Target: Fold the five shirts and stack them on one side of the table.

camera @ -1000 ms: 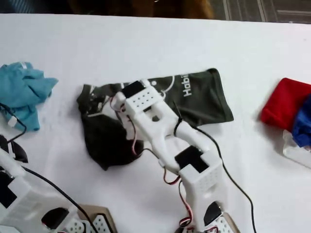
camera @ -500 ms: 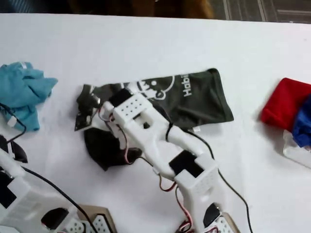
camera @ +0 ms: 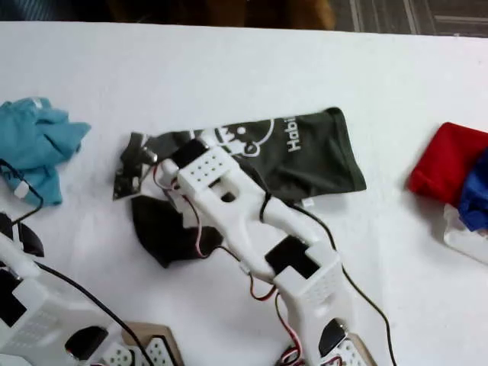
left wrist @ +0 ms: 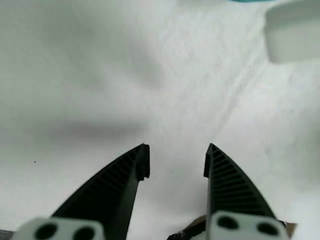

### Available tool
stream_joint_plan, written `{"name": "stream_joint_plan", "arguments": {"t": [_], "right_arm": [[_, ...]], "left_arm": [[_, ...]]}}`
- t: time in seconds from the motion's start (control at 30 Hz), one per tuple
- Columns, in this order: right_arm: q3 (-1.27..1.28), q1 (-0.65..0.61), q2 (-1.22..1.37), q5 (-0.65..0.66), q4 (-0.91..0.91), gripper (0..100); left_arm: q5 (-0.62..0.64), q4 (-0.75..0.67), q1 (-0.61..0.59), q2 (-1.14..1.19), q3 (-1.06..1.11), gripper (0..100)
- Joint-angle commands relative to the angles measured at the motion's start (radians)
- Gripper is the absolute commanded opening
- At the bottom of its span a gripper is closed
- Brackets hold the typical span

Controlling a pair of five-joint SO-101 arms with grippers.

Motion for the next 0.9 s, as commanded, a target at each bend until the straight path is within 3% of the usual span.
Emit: {"name": "stream_joint_plan", "arguments": {"t": [0.0,0.1,0.63,0.87], "right_arm": [[-0.037,-0.007,-0.005,0.002,-0.033,12.4],[-0.037,-0.005,-0.005,-0.029,-0.041,0.7],[-0.038,0.038,-0.015,-0.048,-0.045,1.9],[-0.037,0.033,-0.008,0.014,-0.045,14.9]], "left_arm": [[-0.005,-0.005,-0.005,-0.048,-0.001,20],[-0.006,-0.005,-0.005,-0.048,-0.001,20],[-0.009,-0.005,-0.005,-0.048,-0.001,20],[-0.009,-0.005,-0.005,-0.048,0.001,20]]}}
